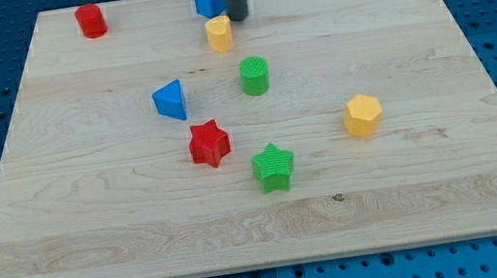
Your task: Slide the green circle to the right
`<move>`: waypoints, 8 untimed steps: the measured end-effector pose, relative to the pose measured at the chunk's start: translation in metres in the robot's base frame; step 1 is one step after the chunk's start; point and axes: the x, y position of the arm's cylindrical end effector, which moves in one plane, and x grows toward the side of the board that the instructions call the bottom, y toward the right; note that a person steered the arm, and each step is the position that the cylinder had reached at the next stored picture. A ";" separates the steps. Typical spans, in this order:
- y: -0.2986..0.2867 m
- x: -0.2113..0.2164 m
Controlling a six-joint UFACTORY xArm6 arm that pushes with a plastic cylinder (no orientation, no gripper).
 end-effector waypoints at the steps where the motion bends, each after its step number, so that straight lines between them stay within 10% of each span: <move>1: 0.063 0.027; 8: 0.067 0.054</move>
